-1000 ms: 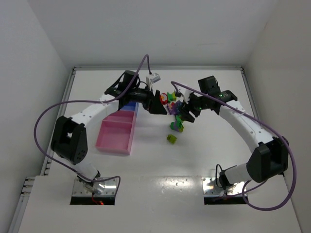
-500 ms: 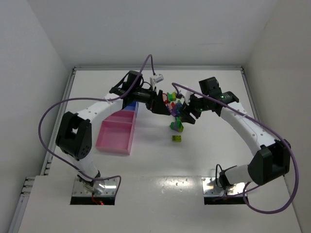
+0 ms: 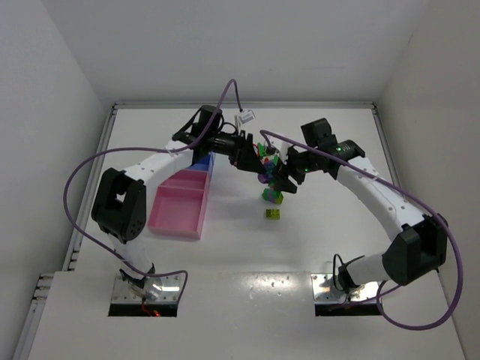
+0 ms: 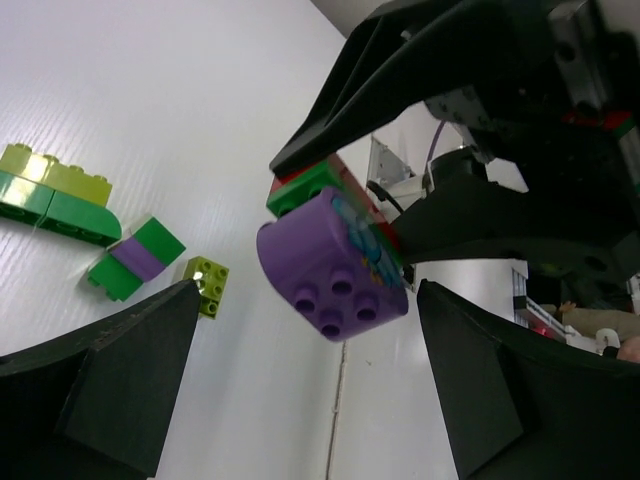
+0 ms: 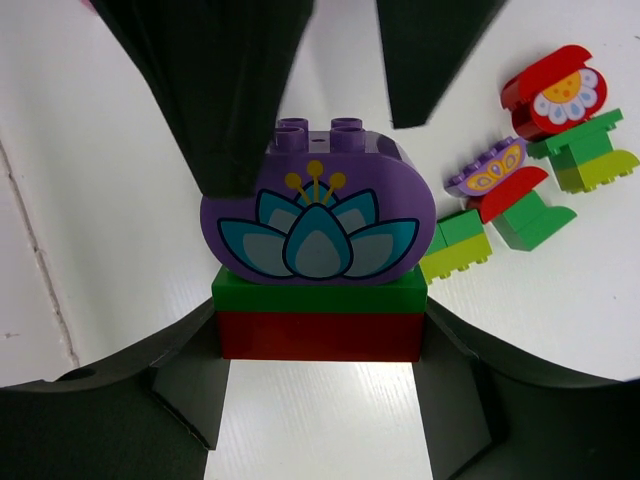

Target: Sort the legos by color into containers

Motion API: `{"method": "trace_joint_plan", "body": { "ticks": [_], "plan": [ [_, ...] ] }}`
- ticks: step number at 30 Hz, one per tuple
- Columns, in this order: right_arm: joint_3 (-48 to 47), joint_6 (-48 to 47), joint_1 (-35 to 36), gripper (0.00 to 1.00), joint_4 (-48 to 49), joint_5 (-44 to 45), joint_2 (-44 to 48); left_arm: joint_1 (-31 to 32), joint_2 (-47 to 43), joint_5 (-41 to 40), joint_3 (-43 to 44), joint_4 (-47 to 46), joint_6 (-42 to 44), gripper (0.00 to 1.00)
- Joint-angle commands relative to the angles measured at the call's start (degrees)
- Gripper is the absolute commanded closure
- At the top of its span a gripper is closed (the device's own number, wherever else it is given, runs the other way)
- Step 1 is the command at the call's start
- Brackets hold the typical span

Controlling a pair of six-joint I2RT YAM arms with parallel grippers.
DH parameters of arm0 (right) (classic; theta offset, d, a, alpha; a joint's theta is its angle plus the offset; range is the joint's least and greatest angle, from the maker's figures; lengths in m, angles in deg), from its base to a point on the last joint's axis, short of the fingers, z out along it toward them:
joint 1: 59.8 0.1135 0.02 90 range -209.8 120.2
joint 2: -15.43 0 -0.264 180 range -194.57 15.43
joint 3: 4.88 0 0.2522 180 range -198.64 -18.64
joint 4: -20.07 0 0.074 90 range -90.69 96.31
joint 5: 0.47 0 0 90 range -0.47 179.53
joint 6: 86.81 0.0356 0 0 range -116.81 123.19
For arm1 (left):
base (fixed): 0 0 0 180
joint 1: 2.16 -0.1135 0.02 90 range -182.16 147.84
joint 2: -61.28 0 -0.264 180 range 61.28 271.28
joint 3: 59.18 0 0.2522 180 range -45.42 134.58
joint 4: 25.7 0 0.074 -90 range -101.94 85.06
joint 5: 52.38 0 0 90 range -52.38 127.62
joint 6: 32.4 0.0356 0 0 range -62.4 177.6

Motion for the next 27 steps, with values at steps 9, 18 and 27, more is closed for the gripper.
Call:
{"method": "trace_joint_plan", "body": {
  "ticks": [9, 18, 27],
  "plan": [
    [-3.34, -0.97, 2.44, 0.65, 1.33, 0.31, -1.80, 1.49, 1.30, 2.77, 2.04, -5.47, -3.05, 0.29],
    [-4.40, -0.35, 2.44, 0.69, 3.70, 6.46, -1.28, 1.50, 1.30, 2.77, -0.87, -6.71, -4.19, 0.69],
    [4.03, -2.37, 2.44, 0.77, 7.22, 14.28, 4.00, -2.53, -6.96, -1.27, -7.10, -6.36, -1.20, 1.00]
  ]
}}
